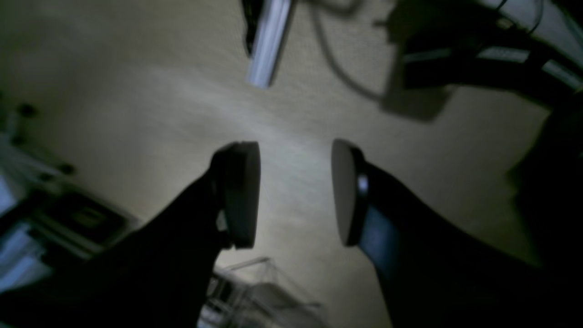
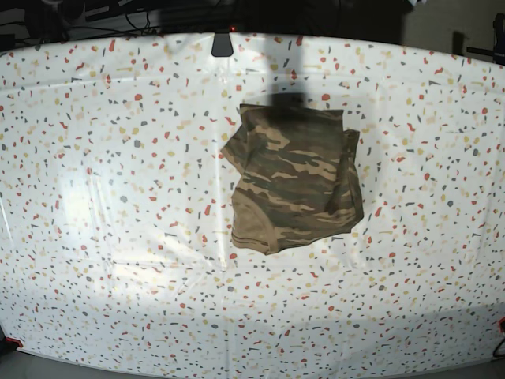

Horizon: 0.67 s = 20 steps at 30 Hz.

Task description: Fold the T-shirt properly

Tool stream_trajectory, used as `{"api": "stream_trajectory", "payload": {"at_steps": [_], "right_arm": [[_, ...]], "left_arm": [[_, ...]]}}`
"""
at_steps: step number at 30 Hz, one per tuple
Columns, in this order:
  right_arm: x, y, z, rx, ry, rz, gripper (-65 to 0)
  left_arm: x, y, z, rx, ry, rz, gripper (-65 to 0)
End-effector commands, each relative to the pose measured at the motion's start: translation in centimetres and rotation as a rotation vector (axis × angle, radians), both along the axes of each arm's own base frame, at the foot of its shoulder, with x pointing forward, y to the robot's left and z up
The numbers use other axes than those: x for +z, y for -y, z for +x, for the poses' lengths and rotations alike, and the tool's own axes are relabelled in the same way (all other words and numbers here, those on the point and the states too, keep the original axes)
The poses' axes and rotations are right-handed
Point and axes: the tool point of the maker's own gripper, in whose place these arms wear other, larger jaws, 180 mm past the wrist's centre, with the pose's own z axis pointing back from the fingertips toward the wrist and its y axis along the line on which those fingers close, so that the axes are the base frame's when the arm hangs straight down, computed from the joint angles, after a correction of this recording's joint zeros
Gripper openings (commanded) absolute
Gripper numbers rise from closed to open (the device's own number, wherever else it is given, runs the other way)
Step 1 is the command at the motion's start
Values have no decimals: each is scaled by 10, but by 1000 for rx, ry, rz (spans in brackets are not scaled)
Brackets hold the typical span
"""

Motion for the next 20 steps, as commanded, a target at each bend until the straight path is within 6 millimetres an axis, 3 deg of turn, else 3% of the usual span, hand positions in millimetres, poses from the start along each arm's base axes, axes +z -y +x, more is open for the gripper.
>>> {"api": "stream_trajectory", "payload": {"at_steps": [1,4,7,10,14,20], "right_arm": [[-5,1,-7,40,-18,3,-385],[-30,15,-12,130,-13,-80,-385],[-47,34,-8,144,28,-174,-386],[-54,44,-10,164,5,-212,-387],[-55,46,-4,198,5,-214,-387],[-56,33,15,200,55,-185,-387]], "left_arm": [[-4,9,0,-20,17,-14,-334],[-19,31,9,-134,93,21,-335],[-33,31,19,-186,144,174,-335],[-36,40,27,-166,181,210,-334],[-36,50,24,-161,174,196,-334],[-36,49,27,-158,181,197,-334]]}}
